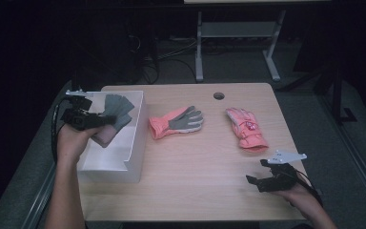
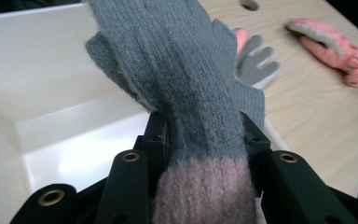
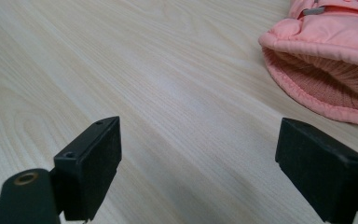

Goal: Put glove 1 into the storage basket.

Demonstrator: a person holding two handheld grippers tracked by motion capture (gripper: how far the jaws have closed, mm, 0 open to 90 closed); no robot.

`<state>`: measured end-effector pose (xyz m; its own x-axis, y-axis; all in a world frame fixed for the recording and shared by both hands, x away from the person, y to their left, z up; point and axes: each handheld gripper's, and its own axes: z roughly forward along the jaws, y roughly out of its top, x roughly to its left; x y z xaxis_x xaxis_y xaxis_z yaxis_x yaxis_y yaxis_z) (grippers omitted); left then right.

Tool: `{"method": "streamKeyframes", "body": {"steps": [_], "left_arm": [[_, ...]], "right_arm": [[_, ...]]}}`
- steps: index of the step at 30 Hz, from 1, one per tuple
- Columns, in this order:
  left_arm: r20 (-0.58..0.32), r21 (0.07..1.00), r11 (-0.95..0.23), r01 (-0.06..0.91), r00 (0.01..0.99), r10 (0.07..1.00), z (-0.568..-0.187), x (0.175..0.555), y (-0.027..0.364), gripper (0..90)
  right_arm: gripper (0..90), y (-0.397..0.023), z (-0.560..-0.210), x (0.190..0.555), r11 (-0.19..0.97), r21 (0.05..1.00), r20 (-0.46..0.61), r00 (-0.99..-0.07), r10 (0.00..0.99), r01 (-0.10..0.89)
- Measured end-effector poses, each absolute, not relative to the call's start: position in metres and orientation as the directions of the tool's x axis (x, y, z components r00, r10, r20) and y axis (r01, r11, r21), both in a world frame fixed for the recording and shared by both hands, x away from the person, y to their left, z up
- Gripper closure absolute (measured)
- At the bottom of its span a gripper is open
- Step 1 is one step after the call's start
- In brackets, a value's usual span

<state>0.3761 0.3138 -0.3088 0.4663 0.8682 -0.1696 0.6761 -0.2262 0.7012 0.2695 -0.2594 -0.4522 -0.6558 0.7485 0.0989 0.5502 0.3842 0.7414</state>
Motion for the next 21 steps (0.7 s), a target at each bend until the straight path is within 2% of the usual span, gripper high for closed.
{"method": "streamKeyframes", "body": {"steps": [21], "left_arm": [[-0.098,0.578,-0.213,0.787,0.326,0.94,-0.379,0.413,0.329,62.6]], "right_arm": [[14.1,-0.259,-0.454,0.27,0.392,0.736,0.106,-0.665,0.739,0.552]]}}
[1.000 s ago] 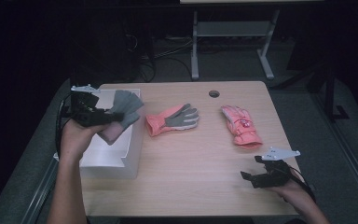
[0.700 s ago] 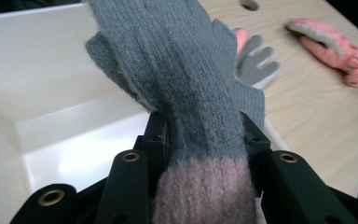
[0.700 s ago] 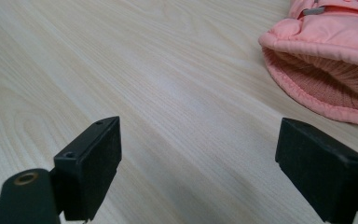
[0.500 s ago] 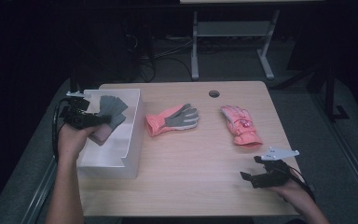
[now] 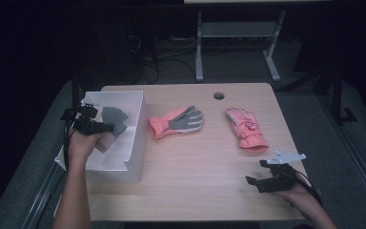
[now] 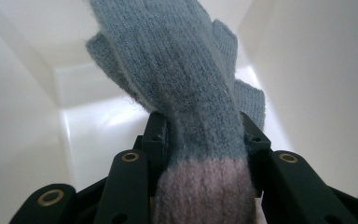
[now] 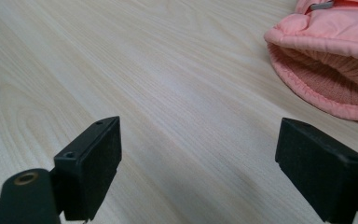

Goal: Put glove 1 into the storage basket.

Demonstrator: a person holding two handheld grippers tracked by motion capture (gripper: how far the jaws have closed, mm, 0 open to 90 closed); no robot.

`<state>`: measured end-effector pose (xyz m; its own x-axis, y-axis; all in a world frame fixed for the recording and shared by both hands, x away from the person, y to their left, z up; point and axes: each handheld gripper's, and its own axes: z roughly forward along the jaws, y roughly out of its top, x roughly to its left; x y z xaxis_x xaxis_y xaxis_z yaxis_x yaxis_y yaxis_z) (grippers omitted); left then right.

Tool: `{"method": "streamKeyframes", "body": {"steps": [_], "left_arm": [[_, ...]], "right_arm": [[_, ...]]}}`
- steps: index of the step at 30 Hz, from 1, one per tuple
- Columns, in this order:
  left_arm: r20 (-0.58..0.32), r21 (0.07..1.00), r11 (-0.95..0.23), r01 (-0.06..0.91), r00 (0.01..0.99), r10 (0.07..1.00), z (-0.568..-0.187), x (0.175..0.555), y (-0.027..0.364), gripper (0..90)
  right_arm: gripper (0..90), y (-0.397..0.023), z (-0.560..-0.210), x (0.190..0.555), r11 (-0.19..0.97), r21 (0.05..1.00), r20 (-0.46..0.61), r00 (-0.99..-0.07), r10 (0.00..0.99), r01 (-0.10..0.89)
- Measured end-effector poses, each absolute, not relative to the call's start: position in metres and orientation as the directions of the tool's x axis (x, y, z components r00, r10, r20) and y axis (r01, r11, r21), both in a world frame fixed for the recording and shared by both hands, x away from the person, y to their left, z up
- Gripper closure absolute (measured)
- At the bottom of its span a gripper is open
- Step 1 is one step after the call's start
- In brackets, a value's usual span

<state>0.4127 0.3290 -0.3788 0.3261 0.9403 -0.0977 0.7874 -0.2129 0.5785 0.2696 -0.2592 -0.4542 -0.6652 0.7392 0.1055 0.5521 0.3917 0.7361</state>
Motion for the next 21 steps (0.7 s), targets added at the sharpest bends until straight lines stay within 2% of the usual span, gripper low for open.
{"method": "streamKeyframes", "body": {"steps": [15,19,21], "left_arm": [[-0.078,0.467,-0.225,0.855,0.293,0.953,-0.421,0.421,0.333,60.7],[-0.071,0.465,-0.228,0.855,0.293,0.954,-0.425,0.422,0.332,57.1],[-0.07,0.458,-0.233,0.858,0.296,0.953,-0.426,0.423,0.331,49.3]], "right_arm": [[14.1,-0.26,-0.456,0.268,0.396,0.733,0.105,-0.666,0.739,0.554],[14.1,-0.26,-0.456,0.268,0.393,0.733,0.108,-0.665,0.739,0.556],[14.1,-0.26,-0.456,0.268,0.395,0.732,0.107,-0.666,0.738,0.555]]}}
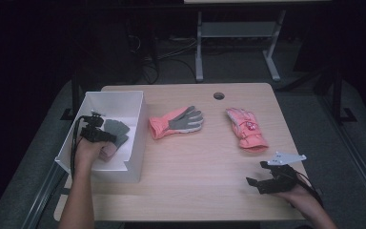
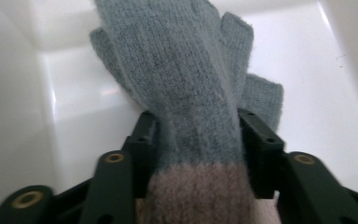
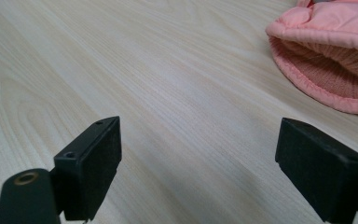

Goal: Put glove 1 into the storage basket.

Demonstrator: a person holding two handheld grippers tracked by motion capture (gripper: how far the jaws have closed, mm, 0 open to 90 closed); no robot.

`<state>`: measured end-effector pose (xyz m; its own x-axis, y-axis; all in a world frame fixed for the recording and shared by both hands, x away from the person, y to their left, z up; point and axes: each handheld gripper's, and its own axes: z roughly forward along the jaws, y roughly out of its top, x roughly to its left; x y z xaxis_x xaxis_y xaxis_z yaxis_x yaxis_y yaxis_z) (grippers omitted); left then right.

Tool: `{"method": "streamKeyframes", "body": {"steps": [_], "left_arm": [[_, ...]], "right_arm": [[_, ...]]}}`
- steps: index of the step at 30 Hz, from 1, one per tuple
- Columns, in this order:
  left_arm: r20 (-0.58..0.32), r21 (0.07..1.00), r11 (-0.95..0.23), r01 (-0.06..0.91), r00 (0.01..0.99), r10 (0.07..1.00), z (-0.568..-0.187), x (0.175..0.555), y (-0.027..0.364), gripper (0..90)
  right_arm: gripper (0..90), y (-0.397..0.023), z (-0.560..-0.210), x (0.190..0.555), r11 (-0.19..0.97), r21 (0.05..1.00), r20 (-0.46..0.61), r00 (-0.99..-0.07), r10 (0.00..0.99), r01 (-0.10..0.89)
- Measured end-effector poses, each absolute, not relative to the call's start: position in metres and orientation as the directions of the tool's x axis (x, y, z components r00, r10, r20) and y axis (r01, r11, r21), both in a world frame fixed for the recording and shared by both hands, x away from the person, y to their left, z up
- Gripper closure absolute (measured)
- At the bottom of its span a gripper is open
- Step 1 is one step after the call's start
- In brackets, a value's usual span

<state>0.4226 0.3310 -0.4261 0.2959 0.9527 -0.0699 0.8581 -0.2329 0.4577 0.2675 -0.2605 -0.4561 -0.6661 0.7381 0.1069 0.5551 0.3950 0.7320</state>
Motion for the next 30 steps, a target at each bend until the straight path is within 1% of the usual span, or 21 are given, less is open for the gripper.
{"method": "streamKeyframes", "body": {"steps": [3,6,7,8,9,10,11,12,15,18,19,21,25,27,29,30], "left_arm": [[-0.074,0.454,-0.228,0.862,0.291,0.954,-0.428,0.423,0.329,40.7],[-0.032,0.462,-0.241,0.853,0.288,0.957,-0.427,0.423,0.326,32.6],[-0.032,0.462,-0.241,0.853,0.288,0.957,-0.427,0.423,0.326,30.0],[-0.034,0.466,-0.218,0.858,0.264,0.964,-0.425,0.423,0.325,27.9],[-0.034,0.466,-0.218,0.858,0.264,0.964,-0.425,0.423,0.325,25.7],[-0.028,0.464,-0.218,0.859,0.26,0.965,-0.423,0.423,0.323,25.7],[-0.02,0.465,-0.216,0.859,0.254,0.967,-0.42,0.423,0.322,24.0],[0.007,0.479,-0.226,0.849,0.253,0.967,-0.414,0.422,0.32,21.2],[0.012,0.497,-0.226,0.838,0.254,0.967,-0.406,0.421,0.32,19.8],[-0.022,0.541,-0.232,0.808,0.29,0.957,-0.388,0.418,0.321,19.8],[-0.022,0.541,-0.232,0.808,0.29,0.957,-0.388,0.418,0.321,19.8],[-0.051,0.561,-0.225,0.797,0.304,0.951,-0.38,0.416,0.321,19.8],[-0.077,0.591,-0.236,0.772,0.345,0.936,-0.364,0.41,0.319,19.8],[-0.093,0.618,-0.25,0.746,0.385,0.918,-0.351,0.406,0.314,18.4],[-0.1,0.626,-0.252,0.738,0.397,0.912,-0.347,0.405,0.312,18.2],[-0.12,0.639,-0.263,0.723,0.431,0.894,-0.34,0.403,0.307,16.4]], "right_arm": [[14.1,-0.26,-0.456,0.267,0.397,0.731,0.107,-0.667,0.737,0.555],[14.1,-0.26,-0.456,0.267,0.401,0.729,0.105,-0.67,0.735,0.554],[14.1,-0.26,-0.456,0.267,0.4,0.73,0.106,-0.67,0.735,0.555],[14.1,-0.26,-0.456,0.267,0.4,0.73,0.106,-0.67,0.735,0.554],[14.1,-0.26,-0.456,0.267,0.4,0.73,0.106,-0.67,0.735,0.554],[14.1,-0.26,-0.456,0.267,0.399,0.73,0.107,-0.67,0.735,0.555],[14.1,-0.26,-0.456,0.267,0.399,0.73,0.107,-0.669,0.735,0.555],[14.1,-0.26,-0.456,0.267,0.401,0.729,0.106,-0.67,0.735,0.555],[14.1,-0.26,-0.456,0.267,0.402,0.728,0.105,-0.67,0.735,0.555],[14.1,-0.26,-0.456,0.267,0.4,0.731,0.107,-0.672,0.733,0.553],[14.1,-0.26,-0.456,0.267,0.4,0.731,0.107,-0.672,0.733,0.553],[14.1,-0.26,-0.456,0.267,0.401,0.729,0.109,-0.673,0.732,0.554],[14.1,-0.259,-0.456,0.267,0.4,0.728,0.112,-0.671,0.733,0.558],[14.1,-0.258,-0.456,0.267,0.405,0.726,0.11,-0.675,0.73,0.556],[14.1,-0.258,-0.457,0.267,0.407,0.726,0.108,-0.676,0.729,0.555],[14.1,-0.258,-0.457,0.267,0.409,0.721,0.112,-0.676,0.728,0.559]]}}
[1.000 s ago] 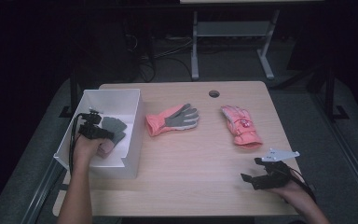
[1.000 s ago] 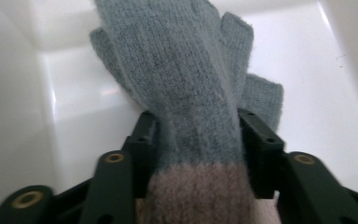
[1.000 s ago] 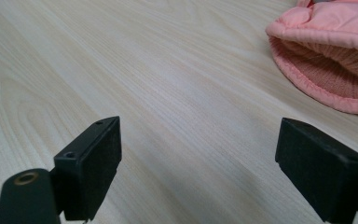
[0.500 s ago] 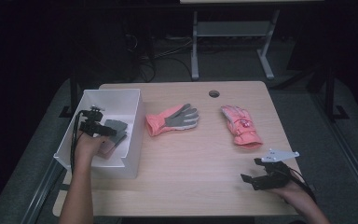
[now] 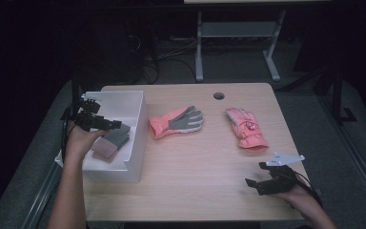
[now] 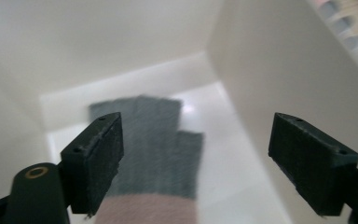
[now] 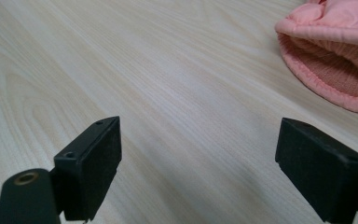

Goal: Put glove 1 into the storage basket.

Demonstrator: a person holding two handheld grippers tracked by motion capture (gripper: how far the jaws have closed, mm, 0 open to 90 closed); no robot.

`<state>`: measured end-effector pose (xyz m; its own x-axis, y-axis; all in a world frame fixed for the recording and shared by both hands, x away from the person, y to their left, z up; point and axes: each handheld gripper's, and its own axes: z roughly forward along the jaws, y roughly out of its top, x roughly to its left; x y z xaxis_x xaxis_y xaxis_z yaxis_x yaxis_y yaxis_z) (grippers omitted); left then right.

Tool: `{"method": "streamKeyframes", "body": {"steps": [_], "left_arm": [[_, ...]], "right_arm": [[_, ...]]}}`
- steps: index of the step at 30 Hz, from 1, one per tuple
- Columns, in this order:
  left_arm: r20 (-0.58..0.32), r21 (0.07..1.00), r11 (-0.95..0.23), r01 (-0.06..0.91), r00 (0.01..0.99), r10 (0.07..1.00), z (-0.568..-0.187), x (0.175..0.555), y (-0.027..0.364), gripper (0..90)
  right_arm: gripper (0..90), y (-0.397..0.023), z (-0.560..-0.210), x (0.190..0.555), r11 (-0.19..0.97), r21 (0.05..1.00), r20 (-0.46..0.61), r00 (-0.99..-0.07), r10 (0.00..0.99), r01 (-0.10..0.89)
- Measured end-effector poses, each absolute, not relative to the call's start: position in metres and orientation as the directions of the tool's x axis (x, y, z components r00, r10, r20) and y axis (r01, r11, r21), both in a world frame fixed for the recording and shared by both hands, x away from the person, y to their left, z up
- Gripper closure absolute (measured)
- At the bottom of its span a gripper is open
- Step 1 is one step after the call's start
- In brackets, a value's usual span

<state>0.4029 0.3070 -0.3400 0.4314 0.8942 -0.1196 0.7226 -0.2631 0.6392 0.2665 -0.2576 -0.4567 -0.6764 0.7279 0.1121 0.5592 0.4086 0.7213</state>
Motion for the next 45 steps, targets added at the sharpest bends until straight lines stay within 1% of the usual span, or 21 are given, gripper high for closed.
{"method": "streamKeyframes", "body": {"steps": [1,3,6,8,11,13,14,15,22,26,27,28,29,31,35,36,37,38,40,41,45], "left_arm": [[-0.12,0.639,-0.263,0.723,0.431,0.894,-0.34,0.403,0.307,15.9],[-0.11,0.649,-0.292,0.703,0.466,0.878,-0.333,0.401,0.3,15.5],[-0.124,0.668,-0.321,0.671,0.526,0.841,-0.323,0.398,0.286,14.3],[-0.125,0.675,-0.325,0.663,0.536,0.835,-0.321,0.397,0.281,14.0],[-0.12,0.689,-0.357,0.631,0.585,0.802,-0.312,0.392,0.263,13.7],[-0.12,0.695,-0.362,0.621,0.597,0.793,-0.311,0.391,0.257,13.7],[-0.123,0.704,-0.371,0.606,0.618,0.776,-0.307,0.388,0.247,13.7],[-0.123,0.704,-0.371,0.606,0.618,0.776,-0.307,0.388,0.247,13.7],[-0.117,0.725,-0.401,0.559,0.674,0.729,-0.299,0.381,0.212,14.0],[-0.107,0.732,-0.428,0.531,0.709,0.697,-0.301,0.376,0.184,14.6],[-0.107,0.732,-0.428,0.531,0.709,0.697,-0.301,0.376,0.184,14.7],[-0.113,0.735,-0.433,0.522,0.724,0.68,-0.302,0.374,0.173,15.4],[-0.113,0.735,-0.433,0.522,0.724,0.68,-0.302,0.374,0.173,17.0],[-0.111,0.738,-0.448,0.504,0.746,0.656,-0.306,0.371,0.156,20.2],[-0.105,0.736,-0.463,0.494,0.759,0.642,-0.311,0.371,0.14,25.6],[-0.1,0.735,-0.469,0.49,0.762,0.64,-0.316,0.372,0.13,28.7],[-0.1,0.735,-0.469,0.49,0.762,0.64,-0.316,0.372,0.13,33.6],[-0.1,0.734,-0.468,0.491,0.761,0.641,-0.319,0.373,0.126,36.2],[-0.103,0.735,-0.467,0.491,0.762,0.64,-0.325,0.375,0.12,46.1],[-0.091,0.731,-0.479,0.486,0.765,0.638,-0.328,0.377,0.117,46.1],[-0.074,0.708,-0.513,0.486,0.772,0.631,-0.342,0.383,0.107,64.8]], "right_arm": [[14.1,-0.258,-0.457,0.267,0.409,0.721,0.112,-0.676,0.728,0.559],[14.1,-0.257,-0.457,0.267,0.412,0.72,0.111,-0.679,0.725,0.558],[14.1,-0.258,-0.457,0.267,0.409,0.72,0.115,-0.677,0.727,0.561],[14.1,-0.258,-0.457,0.267,0.406,0.72,0.117,-0.675,0.728,0.563],[14.1,-0.258,-0.457,0.266,0.407,0.722,0.115,-0.677,0.727,0.559],[14.1,-0.258,-0.457,0.266,0.407,0.722,0.115,-0.677,0.727,0.559],[14.1,-0.258,-0.457,0.266,0.407,0.723,0.115,-0.677,0.727,0.559],[14.1,-0.258,-0.457,0.266,0.407,0.723,0.115,-0.677,0.727,0.559],[14.1,-0.258,-0.456,0.266,0.407,0.724,0.114,-0.679,0.725,0.557],[14.1,-0.258,-0.456,0.266,0.409,0.724,0.112,-0.68,0.724,0.555],[14.1,-0.258,-0.456,0.266,0.409,0.724,0.112,-0.68,0.724,0.555],[14.1,-0.258,-0.456,0.266,0.409,0.725,0.112,-0.68,0.725,0.555],[14.1,-0.258,-0.456,0.266,0.409,0.725,0.111,-0.68,0.724,0.554],[14.1,-0.258,-0.456,0.266,0.412,0.725,0.11,-0.683,0.722,0.552],[14.1,-0.257,-0.456,0.266,0.414,0.723,0.112,-0.685,0.72,0.554],[14.1,-0.257,-0.456,0.266,0.412,0.722,0.115,-0.683,0.722,0.557],[14.1,-0.257,-0.456,0.266,0.412,0.722,0.115,-0.683,0.722,0.557],[14.2,-0.257,-0.456,0.266,0.412,0.724,0.112,-0.684,0.72,0.553],[14.2,-0.257,-0.456,0.266,0.414,0.726,0.11,-0.687,0.719,0.549],[14.2,-0.257,-0.456,0.266,0.412,0.727,0.111,-0.686,0.719,0.55],[14.2,-0.258,-0.456,0.266,0.412,0.728,0.111,-0.688,0.717,0.548]]}}
